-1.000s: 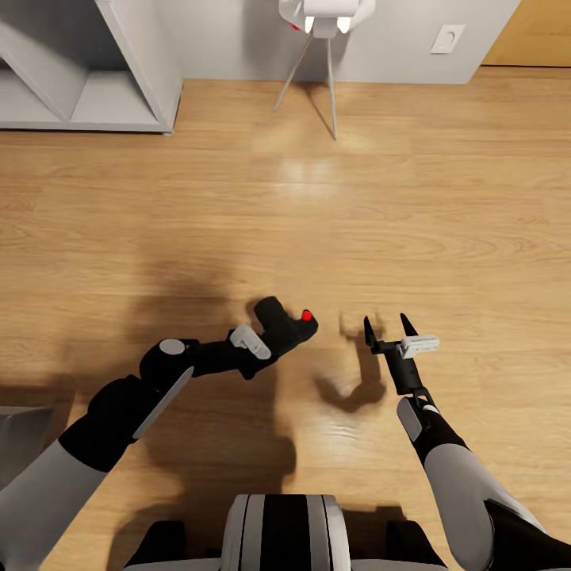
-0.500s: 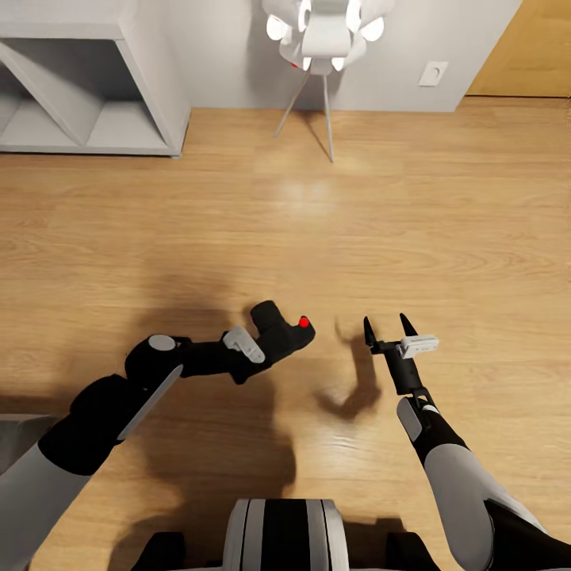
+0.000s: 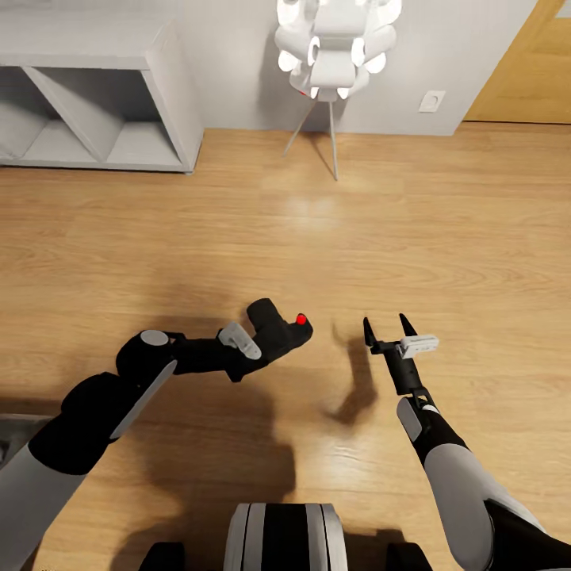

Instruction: Attach the digital camera to the camera tripod in the bedroom.

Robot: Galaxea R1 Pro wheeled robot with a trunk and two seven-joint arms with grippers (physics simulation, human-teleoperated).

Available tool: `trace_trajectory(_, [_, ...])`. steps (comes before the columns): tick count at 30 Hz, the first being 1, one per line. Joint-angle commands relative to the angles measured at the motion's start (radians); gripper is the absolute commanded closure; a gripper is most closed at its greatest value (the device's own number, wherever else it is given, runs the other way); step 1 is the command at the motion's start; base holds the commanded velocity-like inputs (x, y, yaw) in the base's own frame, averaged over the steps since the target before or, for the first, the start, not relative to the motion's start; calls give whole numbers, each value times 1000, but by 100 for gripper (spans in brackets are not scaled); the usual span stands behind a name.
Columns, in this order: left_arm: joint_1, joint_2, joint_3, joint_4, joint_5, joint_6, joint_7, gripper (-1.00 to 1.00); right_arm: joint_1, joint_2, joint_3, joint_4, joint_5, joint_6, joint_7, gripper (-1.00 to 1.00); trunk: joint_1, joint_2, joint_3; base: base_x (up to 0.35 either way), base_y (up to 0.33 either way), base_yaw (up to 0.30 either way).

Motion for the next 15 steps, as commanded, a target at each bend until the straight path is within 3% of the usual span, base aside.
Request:
trace_trajectory(1, [-1,1,0,-3,6,7,2,100,-1,1,-5,0,-5,1,10,-100,-1,0,2,0,0,129])
trace_trajectory(8, [-1,2,12,-29,6,9,-1,100,-1,0,-6,0,-4,4,8,-100,-4,2,19,0,0,138])
trace_trajectory(15, [-1,0,47,-44,6,14,-4,100,0,-5,-6,0,-2,13,8,-100,-7,3,36,0,0,143])
